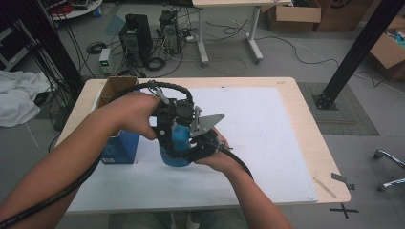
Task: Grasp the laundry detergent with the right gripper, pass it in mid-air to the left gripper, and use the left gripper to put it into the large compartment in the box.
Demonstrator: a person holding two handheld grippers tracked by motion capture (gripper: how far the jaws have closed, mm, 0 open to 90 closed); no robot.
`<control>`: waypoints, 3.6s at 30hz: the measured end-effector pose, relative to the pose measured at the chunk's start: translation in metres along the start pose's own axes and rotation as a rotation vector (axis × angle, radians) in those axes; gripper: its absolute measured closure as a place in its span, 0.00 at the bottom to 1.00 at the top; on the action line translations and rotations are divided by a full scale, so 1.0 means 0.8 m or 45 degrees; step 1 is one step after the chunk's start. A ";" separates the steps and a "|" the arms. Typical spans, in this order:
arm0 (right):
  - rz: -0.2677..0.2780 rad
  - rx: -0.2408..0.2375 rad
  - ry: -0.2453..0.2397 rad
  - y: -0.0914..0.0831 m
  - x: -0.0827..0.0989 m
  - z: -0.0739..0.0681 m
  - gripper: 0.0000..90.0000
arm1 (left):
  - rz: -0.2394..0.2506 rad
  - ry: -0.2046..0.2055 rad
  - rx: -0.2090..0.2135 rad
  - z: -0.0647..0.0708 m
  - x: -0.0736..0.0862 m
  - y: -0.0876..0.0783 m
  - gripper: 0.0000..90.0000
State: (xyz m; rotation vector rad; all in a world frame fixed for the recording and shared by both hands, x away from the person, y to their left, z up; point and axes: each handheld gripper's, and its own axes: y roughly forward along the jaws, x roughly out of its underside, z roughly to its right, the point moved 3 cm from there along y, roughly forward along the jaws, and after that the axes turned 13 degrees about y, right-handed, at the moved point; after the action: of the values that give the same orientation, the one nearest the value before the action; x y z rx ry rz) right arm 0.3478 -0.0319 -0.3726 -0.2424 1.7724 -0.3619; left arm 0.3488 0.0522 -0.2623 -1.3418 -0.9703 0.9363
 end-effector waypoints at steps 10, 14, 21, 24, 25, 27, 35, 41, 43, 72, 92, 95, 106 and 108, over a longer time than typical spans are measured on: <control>-0.009 -0.003 0.011 0.001 0.001 -0.001 0.50 | -0.003 -0.014 0.005 0.000 -0.002 0.000 0.37; -0.016 0.005 0.010 0.001 0.002 0.000 0.50 | -0.014 -0.014 0.009 0.001 -0.002 0.001 0.39; -0.003 0.002 -0.008 0.003 0.003 0.002 0.50 | -0.025 -0.023 -0.004 0.000 -0.005 0.005 0.41; -0.002 0.002 -0.011 0.003 0.004 0.003 0.50 | -0.030 -0.026 -0.005 0.000 -0.006 0.005 0.42; -0.001 0.003 -0.012 0.003 0.004 0.002 0.50 | -0.033 -0.029 -0.007 0.000 -0.006 0.006 0.42; 0.000 0.007 -0.014 0.003 0.003 0.002 0.50 | -0.048 -0.046 -0.014 0.001 -0.007 0.006 0.42; 0.003 0.009 -0.021 0.002 -0.002 -0.001 0.50 | -0.074 -0.056 -0.036 0.005 -0.007 -0.002 0.43; -0.014 0.016 -0.005 0.000 -0.004 -0.002 0.46 | -0.066 -0.066 -0.045 0.003 -0.004 -0.006 0.44; -0.010 0.023 -0.007 0.001 -0.003 0.000 0.40 | -0.065 -0.071 -0.042 0.002 -0.002 -0.008 0.43; -0.296 0.153 0.048 -0.085 -0.028 0.010 0.10 | -0.090 -0.309 0.008 -0.011 0.049 -0.063 0.43; -0.788 0.232 -0.049 -0.118 -0.055 0.026 0.00 | -0.023 -0.683 0.032 -0.027 0.123 -0.126 0.43; -0.843 0.243 -0.039 -0.121 -0.053 0.028 0.00 | -0.019 -0.784 0.030 -0.029 0.135 -0.135 0.43; -0.938 0.252 -0.017 -0.127 -0.046 0.033 0.00 | -0.056 -1.335 -0.023 -0.031 0.187 -0.169 0.43; -0.947 0.249 -0.015 -0.127 -0.045 0.034 0.00 | -0.052 -1.457 -0.017 -0.029 0.199 -0.172 0.43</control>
State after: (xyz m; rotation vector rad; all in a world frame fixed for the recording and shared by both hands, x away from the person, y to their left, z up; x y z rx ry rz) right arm 0.3793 -0.1166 -0.3078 -0.7623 1.5681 -1.0531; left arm 0.4220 0.1921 -0.1211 -0.7046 -1.8273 1.7104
